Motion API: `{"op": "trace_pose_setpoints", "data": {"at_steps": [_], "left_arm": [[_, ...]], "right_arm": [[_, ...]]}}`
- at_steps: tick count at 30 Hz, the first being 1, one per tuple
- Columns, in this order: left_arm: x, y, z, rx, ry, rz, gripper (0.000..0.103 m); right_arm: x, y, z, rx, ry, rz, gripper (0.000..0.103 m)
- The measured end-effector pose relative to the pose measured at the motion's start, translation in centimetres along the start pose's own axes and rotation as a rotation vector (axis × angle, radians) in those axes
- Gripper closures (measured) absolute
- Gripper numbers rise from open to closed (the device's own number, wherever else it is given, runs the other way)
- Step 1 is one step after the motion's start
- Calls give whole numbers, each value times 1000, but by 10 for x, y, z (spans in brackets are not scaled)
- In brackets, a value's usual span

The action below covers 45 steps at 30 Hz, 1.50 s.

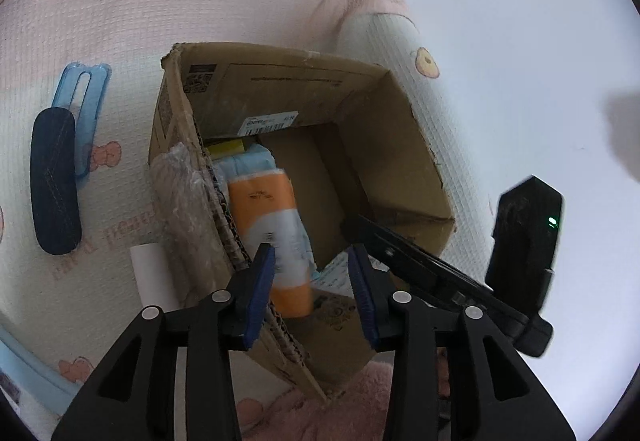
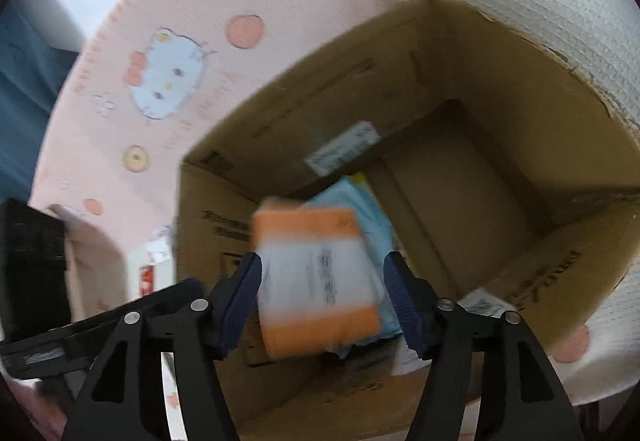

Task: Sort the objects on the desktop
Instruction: 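Lower the tissue pack into the box and open the left gripper, then withdraw the left gripper up and out of the cardboard box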

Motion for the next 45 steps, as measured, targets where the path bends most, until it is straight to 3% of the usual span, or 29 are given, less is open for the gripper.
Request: {"op": "trace_pose_setpoints", "data": {"at_steps": [9, 10, 11, 12, 13, 14, 18, 24, 29, 30, 32, 35, 38, 40, 42, 43, 44, 45], "left_arm": [[0, 5, -6, -15, -20, -11, 58], [0, 6, -8, -42, -43, -19, 64], [-2, 9, -12, -92, -81, -39, 80], [-4, 10, -14, -130, -115, -57, 88], [-5, 12, -17, -156, -151, -73, 95], [-8, 12, -20, -163, -180, -81, 97], [-22, 4, -19, -132, -172, -20, 99], [-39, -6, -18, -260, -227, 50, 99], [-42, -9, -9, -265, -192, 90, 99], [-41, -10, -6, -271, -185, 94, 99], [-40, -12, -4, -260, -181, 97, 99], [-39, -12, -3, -246, -179, 101, 99], [-38, -15, -6, -250, -194, 120, 98], [-37, -17, -8, -229, -192, 138, 90], [-35, -14, -10, -174, -175, 135, 69], [-33, -10, -13, -134, -162, 126, 53], [-31, -6, -16, -103, -154, 116, 46], [-29, -1, -18, -87, -154, 103, 44]], "right_arm": [[0, -7, 2, 41, -1, 37, 42], [2, -7, 4, 52, 7, 45, 42], [4, -6, 6, 43, 14, 50, 45], [6, -5, 9, 24, 26, 57, 51], [8, -2, 15, 6, 49, 57, 76], [10, -1, 19, 4, 65, 55, 93], [13, 1, 29, -38, 45, 95, 94], [23, -22, 45, -145, 18, 233, 94], [21, -59, 35, -167, -79, 330, 94], [22, -70, 32, -135, -97, 361, 94], [23, -82, 30, -39, -82, 382, 94], [24, -80, 33, -145, -136, 396, 94], [23, -58, 34, -102, -124, 331, 94], [24, -39, 33, -56, -127, 282, 93], [28, -18, 35, -14, -126, 242, 84], [30, -11, 36, 9, -126, 226, 65], [33, 0, 39, 37, -121, 198, 44], [31, 6, 41, 52, -117, 179, 36]]}}
Point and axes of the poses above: each gripper's, at about its wrist camera, not at the fingertips, and y roughly against the way its jaws point, z to its left, x to its underside, the point moved 2 cm from there along -y, roughly the way its jaws point, and after that the axes turned 4 degrees about x, right-handed, at the moved point
